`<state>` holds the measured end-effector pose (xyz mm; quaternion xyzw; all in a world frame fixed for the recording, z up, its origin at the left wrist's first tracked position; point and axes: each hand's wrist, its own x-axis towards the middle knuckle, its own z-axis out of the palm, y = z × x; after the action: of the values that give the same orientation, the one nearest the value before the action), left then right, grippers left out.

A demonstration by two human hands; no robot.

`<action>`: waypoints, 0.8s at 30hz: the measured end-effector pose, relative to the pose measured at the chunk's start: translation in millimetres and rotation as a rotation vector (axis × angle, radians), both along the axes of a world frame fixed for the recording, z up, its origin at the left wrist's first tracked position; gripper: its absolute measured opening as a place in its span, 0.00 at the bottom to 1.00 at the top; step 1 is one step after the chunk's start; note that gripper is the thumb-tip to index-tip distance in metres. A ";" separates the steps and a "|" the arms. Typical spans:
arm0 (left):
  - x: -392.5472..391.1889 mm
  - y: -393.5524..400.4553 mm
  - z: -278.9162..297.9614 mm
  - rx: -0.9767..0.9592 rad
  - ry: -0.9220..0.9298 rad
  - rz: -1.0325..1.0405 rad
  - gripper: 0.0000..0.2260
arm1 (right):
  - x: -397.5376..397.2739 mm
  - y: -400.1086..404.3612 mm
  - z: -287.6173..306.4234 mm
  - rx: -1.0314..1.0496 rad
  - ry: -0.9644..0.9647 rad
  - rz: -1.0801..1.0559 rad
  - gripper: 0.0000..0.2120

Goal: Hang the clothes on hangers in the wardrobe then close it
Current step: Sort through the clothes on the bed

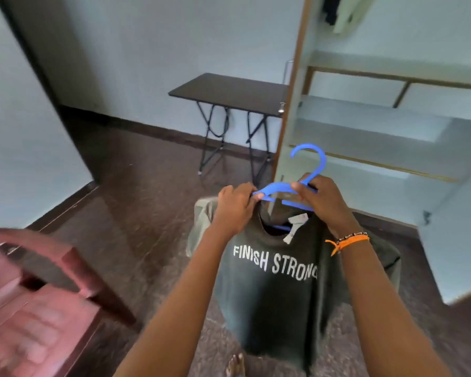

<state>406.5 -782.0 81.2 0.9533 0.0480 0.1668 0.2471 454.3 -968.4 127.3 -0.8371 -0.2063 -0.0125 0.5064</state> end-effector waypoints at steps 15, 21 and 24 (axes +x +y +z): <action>295.4 -163.4 41.2 -0.030 -0.122 -0.247 0.09 | 162.3 -223.5 -6.2 -0.360 0.012 -0.397 0.06; 421.4 -230.7 56.8 -0.171 -0.164 -0.231 0.07 | 241.9 -298.1 22.0 -0.068 0.127 -0.242 0.05; 488.9 -278.0 88.4 -0.411 -0.269 -0.223 0.08 | 310.1 -323.1 48.5 0.218 0.176 -0.223 0.06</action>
<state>895.4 -1060.0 169.6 0.8518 -0.0576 0.2503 0.4567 764.4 -1291.4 175.8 -0.7928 -0.0644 -0.0179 0.6059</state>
